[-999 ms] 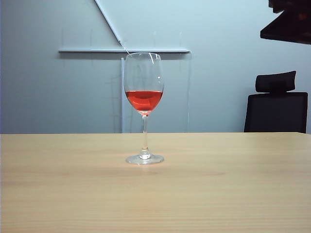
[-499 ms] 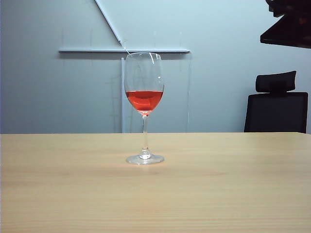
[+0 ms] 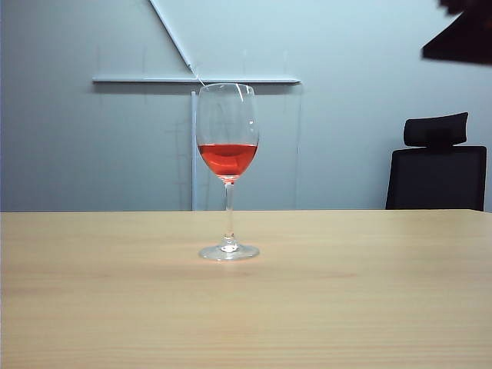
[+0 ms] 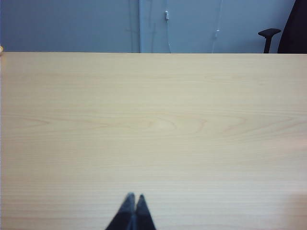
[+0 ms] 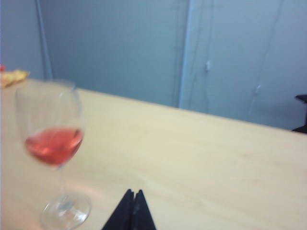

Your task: Gently pick up the goblet, rotate it counterclockwise for two full turns (viewing from above), and then place it back on the table.

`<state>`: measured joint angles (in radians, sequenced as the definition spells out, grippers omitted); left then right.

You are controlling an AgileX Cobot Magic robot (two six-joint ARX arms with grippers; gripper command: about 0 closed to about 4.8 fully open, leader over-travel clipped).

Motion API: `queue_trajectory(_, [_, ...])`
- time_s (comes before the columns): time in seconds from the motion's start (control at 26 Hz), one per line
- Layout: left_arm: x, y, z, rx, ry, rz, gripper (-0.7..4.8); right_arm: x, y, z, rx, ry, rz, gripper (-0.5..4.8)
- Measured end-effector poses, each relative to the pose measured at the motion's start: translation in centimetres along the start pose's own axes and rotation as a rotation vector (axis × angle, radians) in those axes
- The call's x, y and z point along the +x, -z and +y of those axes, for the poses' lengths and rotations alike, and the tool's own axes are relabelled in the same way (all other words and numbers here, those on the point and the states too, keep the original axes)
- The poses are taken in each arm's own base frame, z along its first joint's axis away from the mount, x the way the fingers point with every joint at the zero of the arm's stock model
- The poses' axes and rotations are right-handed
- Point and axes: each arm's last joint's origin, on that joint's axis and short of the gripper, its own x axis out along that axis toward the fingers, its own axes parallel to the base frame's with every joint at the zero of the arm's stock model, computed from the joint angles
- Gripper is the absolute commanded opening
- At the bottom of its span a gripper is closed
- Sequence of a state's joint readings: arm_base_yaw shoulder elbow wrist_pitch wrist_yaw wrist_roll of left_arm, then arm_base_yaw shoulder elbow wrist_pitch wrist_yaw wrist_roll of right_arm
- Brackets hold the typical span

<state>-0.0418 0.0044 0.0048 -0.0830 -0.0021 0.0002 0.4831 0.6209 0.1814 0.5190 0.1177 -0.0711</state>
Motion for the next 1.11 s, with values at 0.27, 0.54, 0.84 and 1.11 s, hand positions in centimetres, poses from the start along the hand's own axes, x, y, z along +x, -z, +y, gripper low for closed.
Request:
queue_trajectory(0.27, [0.0,0.0,0.0,0.0,0.001,0.0,-0.05,-1.9,-0.9,-1.6,-0.006,0.09,-0.04,0.0])
queue_trajectory(0.54, [0.0,0.0,0.0,0.0,0.002,0.0,-0.05,-3.7,-1.8,-3.1,-0.019,0.224,-0.113,0.0])
queue_trajectory(0.84, [0.0,0.0,0.0,0.0,0.002,0.0,-0.05,-5.2,-0.1,-4.1,-0.04,0.345,-0.154,0.0])
queue_trajectory(1.11, [0.0,0.0,0.0,0.0,0.002,0.0,-0.05,-5.7,2.7,-4.2,0.009,0.309,-0.124,0.0])
